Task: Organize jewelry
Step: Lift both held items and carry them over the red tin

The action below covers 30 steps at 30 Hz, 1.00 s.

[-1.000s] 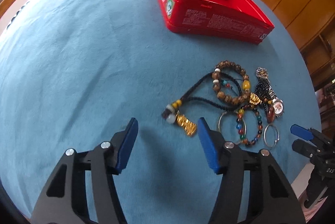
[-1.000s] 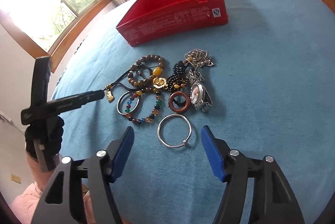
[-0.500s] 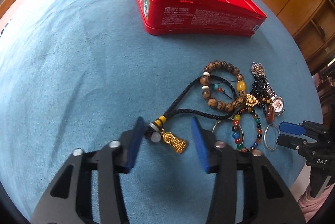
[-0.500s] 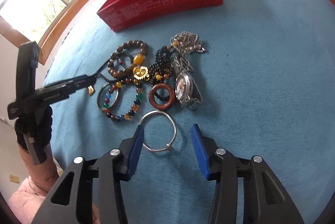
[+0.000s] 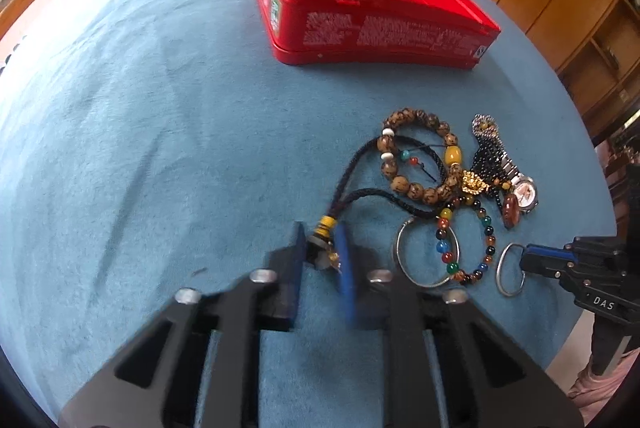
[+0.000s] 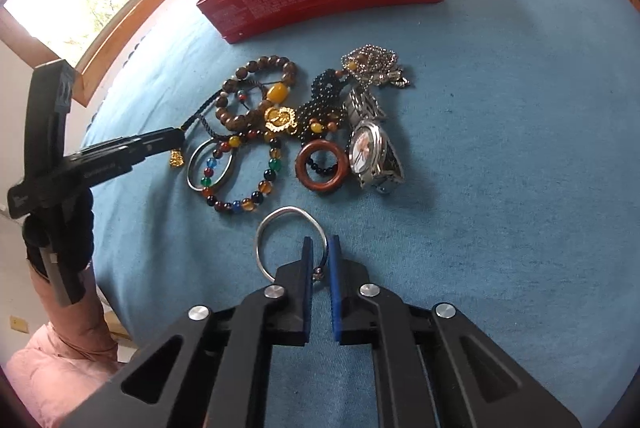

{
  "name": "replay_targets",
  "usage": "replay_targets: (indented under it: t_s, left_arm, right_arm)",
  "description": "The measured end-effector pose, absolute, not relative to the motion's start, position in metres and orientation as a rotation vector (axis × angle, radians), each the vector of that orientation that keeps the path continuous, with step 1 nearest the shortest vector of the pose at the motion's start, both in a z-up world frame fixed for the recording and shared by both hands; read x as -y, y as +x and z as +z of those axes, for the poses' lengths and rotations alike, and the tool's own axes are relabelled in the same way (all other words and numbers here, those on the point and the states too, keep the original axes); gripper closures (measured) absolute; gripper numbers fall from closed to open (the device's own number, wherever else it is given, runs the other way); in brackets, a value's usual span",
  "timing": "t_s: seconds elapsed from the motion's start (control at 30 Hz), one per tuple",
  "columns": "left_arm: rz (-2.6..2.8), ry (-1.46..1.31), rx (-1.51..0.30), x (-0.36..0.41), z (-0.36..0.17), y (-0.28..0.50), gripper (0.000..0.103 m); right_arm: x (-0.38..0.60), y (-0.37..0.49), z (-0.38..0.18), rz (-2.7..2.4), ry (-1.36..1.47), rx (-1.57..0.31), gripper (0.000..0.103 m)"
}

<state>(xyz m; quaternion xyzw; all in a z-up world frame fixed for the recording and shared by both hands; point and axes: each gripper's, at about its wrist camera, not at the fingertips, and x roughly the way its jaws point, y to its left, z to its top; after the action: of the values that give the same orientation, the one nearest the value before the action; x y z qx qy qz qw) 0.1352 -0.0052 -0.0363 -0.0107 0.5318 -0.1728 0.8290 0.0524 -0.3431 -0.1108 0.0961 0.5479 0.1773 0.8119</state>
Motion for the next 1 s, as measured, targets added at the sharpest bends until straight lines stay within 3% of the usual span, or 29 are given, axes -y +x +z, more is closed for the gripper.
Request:
replay_targets:
  t_s: [0.37,0.43,0.6,0.73,0.87,0.93,1.0]
  left_arm:
    - [-0.362,-0.105,-1.01,-0.021,0.005,0.109,0.093]
    - [-0.369,-0.122,-0.973,-0.025,0.019,0.104,0.103]
    - [-0.386,-0.124,-0.869,-0.032,0.056,0.092,0.103]
    - [-0.393,-0.092,-0.902,-0.028,0.055,0.097,0.103]
    - [-0.367,-0.043,-1.008,-0.024,0.019,0.105,0.095]
    - [-0.373,-0.04,-1.06,-0.023,-0.002,0.108,0.075]
    - [-0.378,-0.017,-1.082,-0.02,-0.016,0.106,0.068]
  right_arm:
    - [0.361,0.037,-0.085,0.389,0.243,-1.075,0.101]
    - [0.364,0.037,-0.079,0.388,0.246,-1.061,0.101]
    - [0.367,0.037,-0.07,0.39,0.249,-1.035,0.101]
    - [0.365,0.04,-0.074,0.4,0.261,-1.04,0.101]
    - [0.365,0.041,-0.078,0.403,0.265,-1.048,0.101]
    - [0.367,0.041,-0.078,0.4,0.269,-1.048,0.101]
    - [0.367,0.041,-0.079,0.397,0.268,-1.049,0.101]
